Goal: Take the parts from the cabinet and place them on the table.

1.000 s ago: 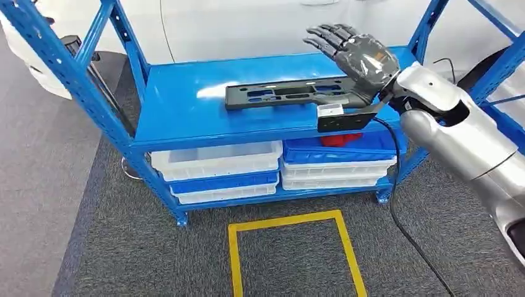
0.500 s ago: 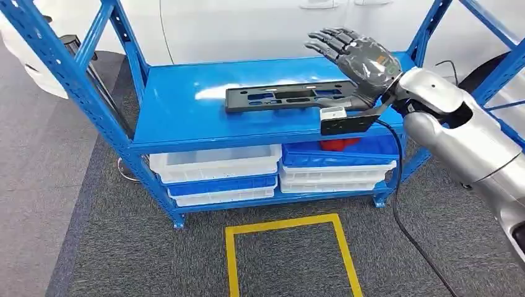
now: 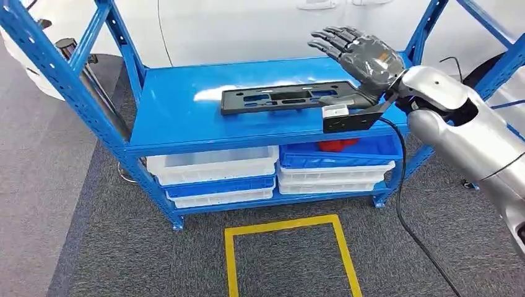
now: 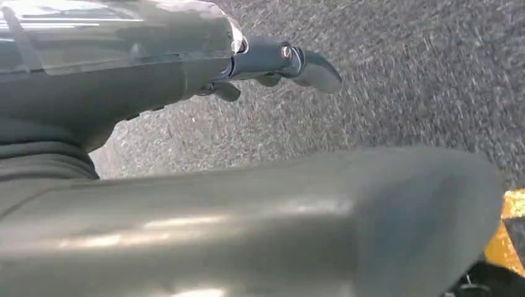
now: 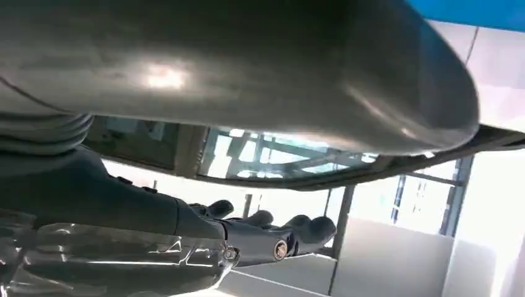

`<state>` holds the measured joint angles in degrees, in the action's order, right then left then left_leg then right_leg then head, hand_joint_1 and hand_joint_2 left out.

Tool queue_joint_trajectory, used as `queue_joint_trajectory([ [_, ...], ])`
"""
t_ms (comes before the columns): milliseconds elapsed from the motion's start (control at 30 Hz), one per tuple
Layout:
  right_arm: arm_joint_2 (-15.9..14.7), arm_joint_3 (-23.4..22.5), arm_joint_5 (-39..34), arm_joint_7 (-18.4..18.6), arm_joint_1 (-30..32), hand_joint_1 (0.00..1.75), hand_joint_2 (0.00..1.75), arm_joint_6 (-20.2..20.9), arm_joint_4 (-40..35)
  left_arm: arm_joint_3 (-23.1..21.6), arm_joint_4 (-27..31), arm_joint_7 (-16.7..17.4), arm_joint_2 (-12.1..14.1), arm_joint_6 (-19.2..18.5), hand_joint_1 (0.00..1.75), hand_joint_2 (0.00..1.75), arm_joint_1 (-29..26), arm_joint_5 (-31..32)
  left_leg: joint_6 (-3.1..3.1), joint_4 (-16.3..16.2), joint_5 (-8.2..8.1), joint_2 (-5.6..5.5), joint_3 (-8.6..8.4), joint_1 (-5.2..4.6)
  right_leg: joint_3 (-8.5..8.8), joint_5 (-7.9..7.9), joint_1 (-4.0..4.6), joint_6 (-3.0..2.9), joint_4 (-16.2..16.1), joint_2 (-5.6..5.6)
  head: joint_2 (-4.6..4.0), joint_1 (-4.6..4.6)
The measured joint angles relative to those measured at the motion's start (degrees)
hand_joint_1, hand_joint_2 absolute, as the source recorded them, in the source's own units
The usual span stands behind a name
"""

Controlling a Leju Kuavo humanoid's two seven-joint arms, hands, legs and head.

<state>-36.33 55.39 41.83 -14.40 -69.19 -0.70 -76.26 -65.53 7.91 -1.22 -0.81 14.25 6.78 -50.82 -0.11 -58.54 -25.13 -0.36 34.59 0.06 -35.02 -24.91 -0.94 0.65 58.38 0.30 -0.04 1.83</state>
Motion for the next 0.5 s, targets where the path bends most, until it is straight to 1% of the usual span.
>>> queue_joint_trajectory([
  [33, 0.04, 0.0, -0.02, 0.0, -0.22, 0.0, 0.0, 0.0, 0.0, 0.0, 0.0, 0.0, 0.0, 0.02, 0.0, 0.0, 0.02, -0.07, -0.25, -0.8, -0.63, 0.04, 0.25, 0.22, 0.35, 0.06, -0.08, -0.38, -0.24, -0.18, 0.0, -0.02],
  [67, 0.13, 0.04, -0.09, 0.0, -0.56, 0.0, 0.0, 0.02, 0.0, 0.0, 0.02, 0.0, 0.0, 0.02, 0.0, 0.0, 0.06, -0.09, -0.48, -3.39, -2.29, 0.04, 1.38, 0.2, 0.49, -0.06, -0.08, -0.78, -0.27, -0.25, 0.0, 0.0],
  [100, 0.15, 0.13, -0.17, -0.02, -0.74, 0.0, 0.0, 0.02, 0.0, 0.0, 0.02, 0.0, 0.0, 0.02, 0.0, 0.0, 0.04, -0.11, -0.66, -7.83, -4.5, 0.05, 3.48, 0.3, 0.56, -0.15, -0.02, -0.96, -0.26, -0.3, 0.0, 0.0],
  [133, 0.18, 0.24, -0.24, -0.02, -0.74, 0.0, 0.0, 0.07, 0.0, -0.02, 0.0, 0.0, 0.0, 0.02, 0.0, 0.0, -0.03, -0.11, -0.81, -12.59, -6.37, 0.05, 5.85, 0.37, 0.65, -0.26, 0.1, -1.12, -0.25, -0.33, 0.0, -0.02],
  [167, 0.24, 0.48, -0.37, -0.02, -0.74, 0.0, 0.0, 0.13, 0.0, -0.02, 0.02, 0.0, 0.0, 0.02, 0.0, 0.0, -0.11, -0.15, -0.92, -16.6, -7.57, 0.05, 8.01, 0.41, 0.69, -0.38, 0.21, -1.27, -0.23, -0.32, 0.0, 0.0],
  [200, 0.26, 0.76, -0.66, -0.02, -0.74, 0.0, 0.0, 0.13, 0.02, -0.02, 0.02, 0.0, 0.0, 0.04, 0.0, 0.0, -0.18, -0.24, -0.92, -18.15, -7.34, 0.06, 9.06, 0.43, 0.8, -0.47, 0.28, -1.31, -0.21, -0.29, 0.0, 0.0],
  [233, 0.37, 1.0, -0.85, -0.02, -0.75, 0.0, 0.0, 0.13, 0.02, -0.02, 0.0, 0.0, 0.0, 0.07, 0.0, 0.0, -0.23, -0.33, -0.84, -16.97, -5.88, 0.05, 8.79, 0.43, 1.0, -0.66, 0.3, -1.31, -0.21, -0.23, 0.0, 0.0],
  [267, 0.42, 1.14, -1.03, -0.04, -0.75, 0.0, 0.0, 0.07, 0.02, -0.02, 0.02, 0.0, 0.0, 0.07, 0.0, 0.0, -0.25, -0.48, -0.63, -13.39, -3.36, 0.05, 7.23, 0.42, 1.33, -0.88, 0.38, -1.21, -0.2, -0.14, 0.0, 0.0],
  [300, 0.44, 1.2, -1.09, -0.02, -0.75, 0.0, 0.0, 0.02, 0.02, -0.02, 0.0, -0.02, 0.0, 0.11, 0.0, 0.0, -0.25, -0.5, -0.16, -7.81, -0.44, 0.05, 4.59, 0.4, 1.82, -1.26, 0.43, -1.07, -0.2, -0.12, 0.0, 0.0],
  [333, 0.44, 1.2, -1.2, -0.02, -0.77, 0.0, 0.0, 0.0, 0.02, -0.02, 0.0, -0.02, 0.04, 0.15, 0.0, 0.0, -0.26, -0.52, 0.42, -2.94, 1.62, 0.05, 2.2, 0.21, 2.21, -1.57, 0.47, -0.92, -0.22, -0.14, 0.0, 0.0],
  [367, 0.44, 1.27, -1.29, -0.02, -0.88, 0.0, 0.0, -0.11, 0.02, -0.02, 0.0, -0.02, 0.2, 0.15, 0.0, 0.0, -0.27, -0.57, 0.75, -0.81, 0.65, 0.08, 0.95, -0.12, 2.32, -1.89, 0.8, -0.55, -0.15, -0.14, 0.0, 0.0],
  [433, 0.44, 1.46, -1.46, -0.02, -0.99, 0.0, 0.0, -0.13, 0.07, -0.02, 0.0, -0.09, 0.2, 0.15, 0.0, 0.0, -0.28, -0.57, 0.9, -0.05, 0.49, 0.09, 0.7, -0.13, 2.31, -1.92, 0.65, 0.04, -0.43, -0.08, 0.0, -0.02],
  [467, 0.44, 1.55, -1.57, -0.04, -0.98, 0.0, 0.0, -0.13, 0.07, -0.02, 0.0, -0.09, 0.2, 0.13, 0.0, 0.0, -0.3, -0.57, 1.3, 0.31, 0.35, 0.09, 0.69, -0.16, 2.37, -1.43, 0.67, 0.55, 0.21, -0.09, 0.0, 0.0],
  [500, 0.42, 1.57, -1.6, -0.04, -1.05, 0.0, 0.0, -0.15, 0.04, -0.02, 0.02, -0.11, 0.2, 0.13, 0.0, 0.0, -0.32, -0.55, 1.69, 0.58, 0.38, 0.04, 0.04, -0.03, 2.69, -1.49, 0.65, 0.83, 0.11, -0.11, 0.0, 0.0],
])
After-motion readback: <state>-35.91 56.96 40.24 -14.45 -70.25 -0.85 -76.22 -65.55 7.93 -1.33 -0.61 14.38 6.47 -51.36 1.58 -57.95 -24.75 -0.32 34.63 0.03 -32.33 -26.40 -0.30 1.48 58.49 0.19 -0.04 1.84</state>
